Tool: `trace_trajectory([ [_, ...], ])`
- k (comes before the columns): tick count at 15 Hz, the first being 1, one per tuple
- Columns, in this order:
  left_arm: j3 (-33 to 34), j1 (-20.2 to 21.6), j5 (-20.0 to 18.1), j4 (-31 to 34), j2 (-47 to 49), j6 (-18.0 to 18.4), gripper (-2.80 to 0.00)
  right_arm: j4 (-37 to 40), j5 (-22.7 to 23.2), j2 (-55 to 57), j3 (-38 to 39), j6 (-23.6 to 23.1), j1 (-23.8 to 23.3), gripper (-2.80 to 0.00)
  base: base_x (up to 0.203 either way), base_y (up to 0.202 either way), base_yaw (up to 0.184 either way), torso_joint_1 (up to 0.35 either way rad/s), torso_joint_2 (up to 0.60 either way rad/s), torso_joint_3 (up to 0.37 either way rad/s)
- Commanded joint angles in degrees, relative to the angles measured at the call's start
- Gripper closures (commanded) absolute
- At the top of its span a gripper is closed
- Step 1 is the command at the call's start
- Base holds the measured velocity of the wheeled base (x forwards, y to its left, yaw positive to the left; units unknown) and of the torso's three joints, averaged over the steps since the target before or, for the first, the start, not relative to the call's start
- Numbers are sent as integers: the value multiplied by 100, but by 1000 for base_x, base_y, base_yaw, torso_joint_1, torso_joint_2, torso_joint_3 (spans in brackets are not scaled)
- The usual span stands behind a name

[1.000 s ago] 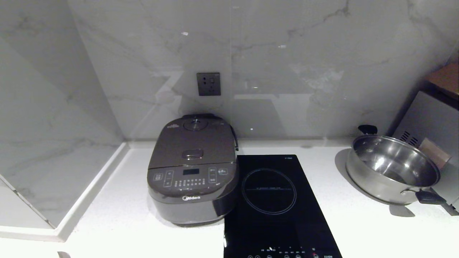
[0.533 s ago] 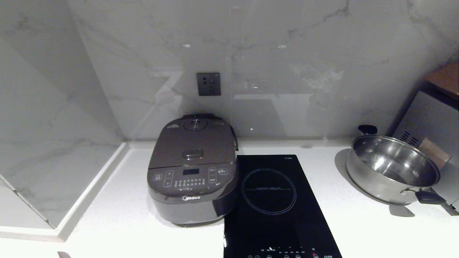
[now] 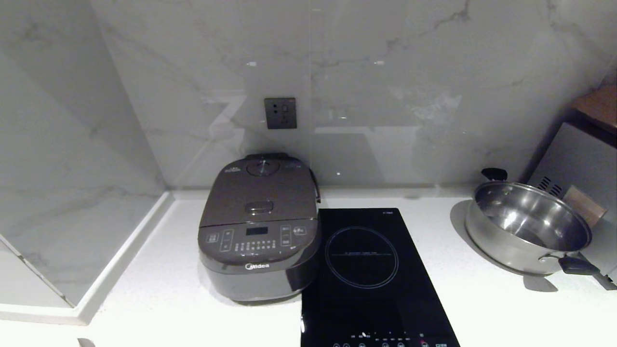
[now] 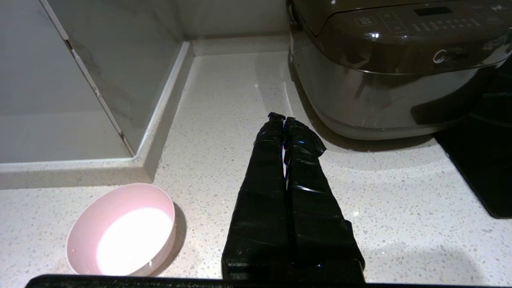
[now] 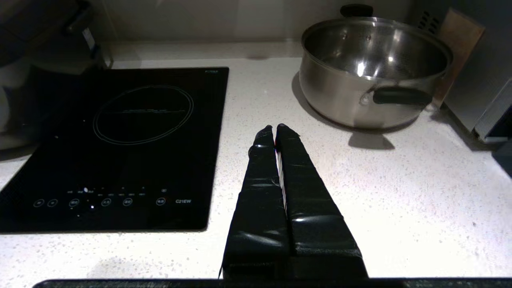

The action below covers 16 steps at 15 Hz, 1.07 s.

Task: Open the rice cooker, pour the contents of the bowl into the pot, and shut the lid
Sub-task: Press the start button

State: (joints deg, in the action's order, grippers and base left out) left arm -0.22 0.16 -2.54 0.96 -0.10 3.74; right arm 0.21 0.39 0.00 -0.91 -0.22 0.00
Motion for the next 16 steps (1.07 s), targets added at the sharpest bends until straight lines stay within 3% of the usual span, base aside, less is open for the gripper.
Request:
trace_trajectory([
  [1,2,2,-1,9,10,4,0,40,110,54,-358,-6,0,0,0,0,0,0,0,0],
  [4,-4,3,-10,27,10,4,0,269,774,1233,-1527,177,11,0,0,0,0,0,0,0],
  [8,-4,2,-10,27,10,4,0,343,1721,4177,-3645,342,53,0,0,0,0,0,0,0],
  [11,-4,2,-10,27,10,-5,0,396,2054,6312,-5306,573,403,0,0,0,0,0,0,0],
  [13,-13,2,-10,36,10,-5,0,588,1862,7383,-6441,897,1145,0,0,0,0,0,0,0],
  [15,-13,-7,-1,36,10,-5,0,819,972,8225,-7143,1107,2288,0,0,0,0,0,0,0],
  [16,-13,-7,-1,44,10,-23,0,897,236,8591,-7340,1171,2794,0,0,0,0,0,0,0],
])
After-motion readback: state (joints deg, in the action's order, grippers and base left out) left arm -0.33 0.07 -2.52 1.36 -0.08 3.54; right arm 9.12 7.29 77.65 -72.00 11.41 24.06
